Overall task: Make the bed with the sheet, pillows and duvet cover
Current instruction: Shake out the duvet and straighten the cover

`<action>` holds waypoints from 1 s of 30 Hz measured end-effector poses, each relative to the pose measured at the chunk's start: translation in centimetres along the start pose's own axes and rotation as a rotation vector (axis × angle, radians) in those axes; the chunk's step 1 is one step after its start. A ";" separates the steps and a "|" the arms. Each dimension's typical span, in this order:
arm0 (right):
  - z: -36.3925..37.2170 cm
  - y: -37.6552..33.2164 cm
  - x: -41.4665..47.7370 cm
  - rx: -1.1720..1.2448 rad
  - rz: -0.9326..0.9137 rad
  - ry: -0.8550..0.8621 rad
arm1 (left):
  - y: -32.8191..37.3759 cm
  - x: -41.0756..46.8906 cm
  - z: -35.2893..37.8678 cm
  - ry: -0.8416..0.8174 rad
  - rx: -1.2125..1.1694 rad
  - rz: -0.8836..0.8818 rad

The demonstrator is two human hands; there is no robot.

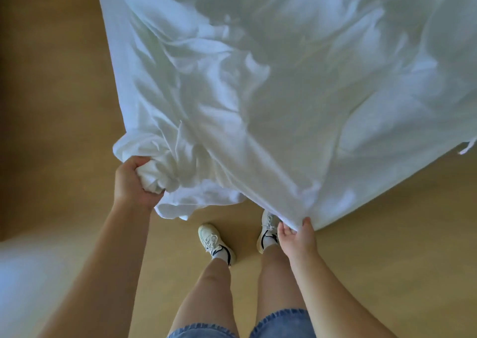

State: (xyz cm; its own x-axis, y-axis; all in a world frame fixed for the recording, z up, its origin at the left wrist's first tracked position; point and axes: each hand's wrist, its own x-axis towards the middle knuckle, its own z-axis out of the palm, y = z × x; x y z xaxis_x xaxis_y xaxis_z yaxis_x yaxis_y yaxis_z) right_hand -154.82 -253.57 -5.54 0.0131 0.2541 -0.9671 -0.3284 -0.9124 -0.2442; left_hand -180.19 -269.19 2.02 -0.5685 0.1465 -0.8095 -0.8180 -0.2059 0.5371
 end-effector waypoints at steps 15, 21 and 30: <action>20.3 14.7 -10.6 -1.697 -0.837 -0.450 | 2.6 0.8 -9.4 -0.075 0.366 0.031; 23.5 18.4 -11.4 -2.056 -1.105 -0.568 | 1.9 -2.2 -18.7 -0.117 0.172 0.096; 13.0 19.8 -4.9 -2.382 -0.627 -0.699 | -2.9 6.3 -18.5 0.488 0.991 -0.223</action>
State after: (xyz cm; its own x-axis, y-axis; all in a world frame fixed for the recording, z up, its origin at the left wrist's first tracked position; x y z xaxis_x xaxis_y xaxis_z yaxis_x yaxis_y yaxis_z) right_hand -173.68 -268.75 -4.68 -0.6356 0.0709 -0.7687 0.6039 0.6660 -0.4379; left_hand -179.75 -285.61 -9.04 -0.4835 -0.3547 -0.8002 -0.7297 0.6683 0.1446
